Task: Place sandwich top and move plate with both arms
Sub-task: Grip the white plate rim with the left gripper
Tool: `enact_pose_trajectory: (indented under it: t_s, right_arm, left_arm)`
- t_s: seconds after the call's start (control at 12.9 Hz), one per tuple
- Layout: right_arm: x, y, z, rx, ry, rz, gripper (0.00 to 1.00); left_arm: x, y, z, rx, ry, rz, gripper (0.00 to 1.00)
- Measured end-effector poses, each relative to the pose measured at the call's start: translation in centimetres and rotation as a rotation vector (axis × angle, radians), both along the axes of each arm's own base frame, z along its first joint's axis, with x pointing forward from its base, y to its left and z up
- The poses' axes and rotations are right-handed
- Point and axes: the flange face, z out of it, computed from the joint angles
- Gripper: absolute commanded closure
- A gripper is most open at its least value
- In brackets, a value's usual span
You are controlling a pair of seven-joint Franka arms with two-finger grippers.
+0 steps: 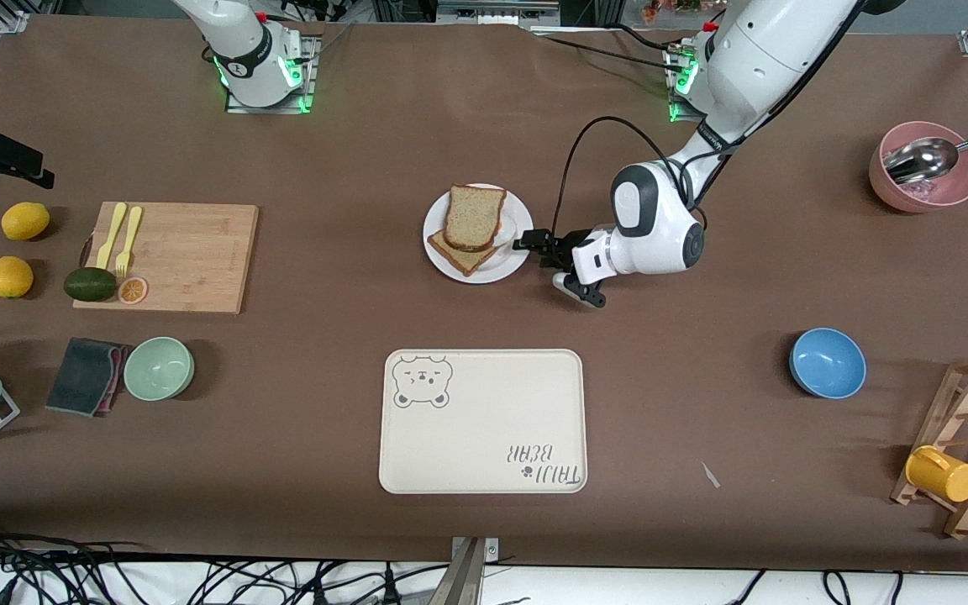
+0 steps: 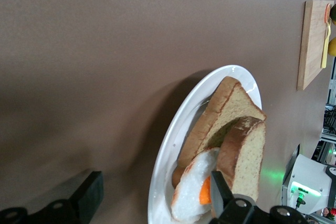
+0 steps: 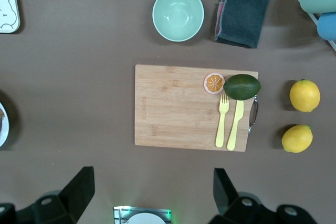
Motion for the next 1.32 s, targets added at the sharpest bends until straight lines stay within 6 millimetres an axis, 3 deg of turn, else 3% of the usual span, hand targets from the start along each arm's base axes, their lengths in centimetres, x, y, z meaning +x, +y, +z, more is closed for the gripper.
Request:
enact_pose_trajectory:
  t_s: [0.47,1.09,1.32]
  right_arm:
    - [-0.1,-0.1,0.6,-0.002,-0.01,-0.002,0.0]
    - [-0.1,-0.1,0.6,-0.002,-0.008,-0.002,0.0]
    - [-0.1,-0.1,0.6,-0.002,-0.008,-0.002,0.0]
  left_arm:
    - [-0.3,0.6,-0.8,-0.075,-0.044,0.012,0.09]
    - [0.2,2.5,-1.1,-0.177,0.028,0.05,0.1]
    - [-0.4,2.9,-2.1,-0.234,0.009,0.045,0.2]
